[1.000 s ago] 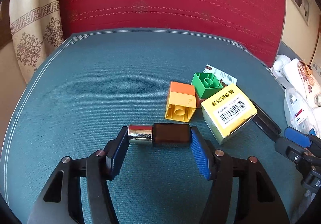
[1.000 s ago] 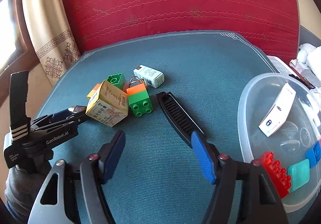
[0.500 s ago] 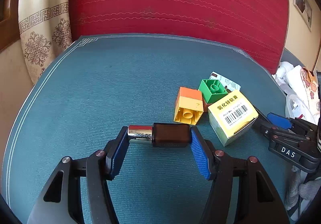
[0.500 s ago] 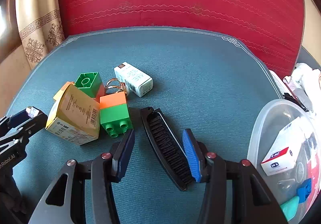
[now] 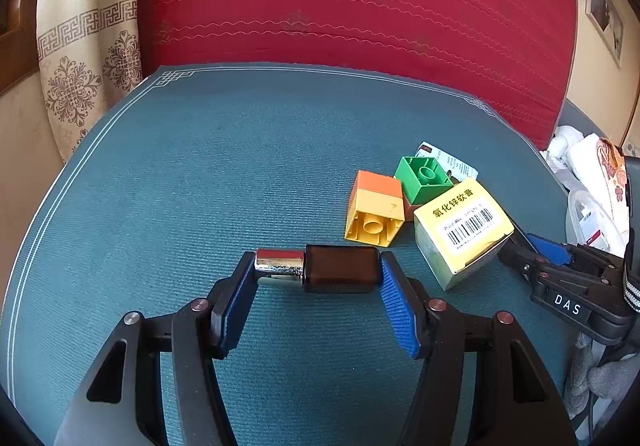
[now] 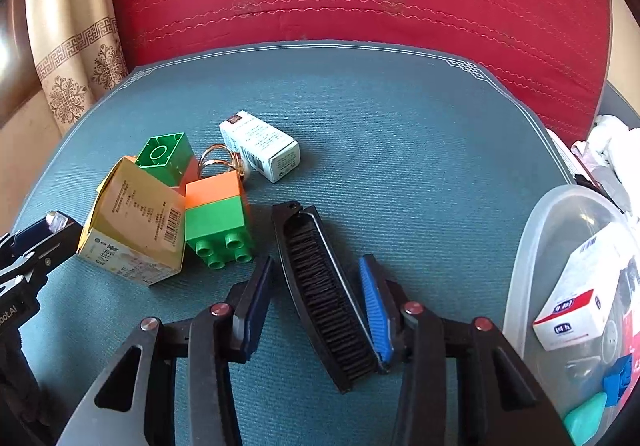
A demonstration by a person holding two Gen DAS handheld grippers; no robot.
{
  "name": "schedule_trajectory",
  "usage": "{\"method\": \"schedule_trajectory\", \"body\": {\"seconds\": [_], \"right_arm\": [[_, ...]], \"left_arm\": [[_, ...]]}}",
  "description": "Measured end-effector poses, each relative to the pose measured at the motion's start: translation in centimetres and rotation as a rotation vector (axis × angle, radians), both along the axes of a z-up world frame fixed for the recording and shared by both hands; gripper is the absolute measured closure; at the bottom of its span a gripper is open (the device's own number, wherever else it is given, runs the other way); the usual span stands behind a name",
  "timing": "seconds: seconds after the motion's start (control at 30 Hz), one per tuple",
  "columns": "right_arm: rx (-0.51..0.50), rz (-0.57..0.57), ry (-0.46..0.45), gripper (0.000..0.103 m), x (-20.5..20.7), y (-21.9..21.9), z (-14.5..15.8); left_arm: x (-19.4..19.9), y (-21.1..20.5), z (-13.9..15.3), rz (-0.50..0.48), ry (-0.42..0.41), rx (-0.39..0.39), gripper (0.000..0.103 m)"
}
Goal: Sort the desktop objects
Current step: 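Grasp the brown cylinder with the left gripper while the right gripper grasps the black comb, then carry the brown cylinder and black comb over to the clear bowl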
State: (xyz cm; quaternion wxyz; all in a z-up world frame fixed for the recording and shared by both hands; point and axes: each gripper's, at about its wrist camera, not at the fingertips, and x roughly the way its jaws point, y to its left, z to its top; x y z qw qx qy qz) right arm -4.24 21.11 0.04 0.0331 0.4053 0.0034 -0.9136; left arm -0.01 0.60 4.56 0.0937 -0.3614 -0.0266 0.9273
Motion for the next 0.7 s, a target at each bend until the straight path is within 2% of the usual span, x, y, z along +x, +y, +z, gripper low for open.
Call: {"method": "schedule_trajectory", "body": {"seconds": [0.1,0.2,0.53,0.7], "right_arm": [[-0.018,0.007,0.005,0.069,1.0,0.0,-0.1],[-0.052,0.008,0.006,0.072,1.8,0.2,-0.2],[-0.126,0.016,0.004,0.072,4.1,-0.3,-0.1],[-0.144,0.035,0.001,0.072,5.5,-0.6,0.0]], "left_arm": [[0.1,0.1,0.0,0.0,-0.001,0.006,0.04],[-0.1,0.0,0.0,-0.001,0.002,0.007,0.04],[-0.2,-0.4,-0.2,0.003,0.006,0.006,0.04],[0.1,0.0,0.1,0.006,0.035,-0.016,0.04]]}}
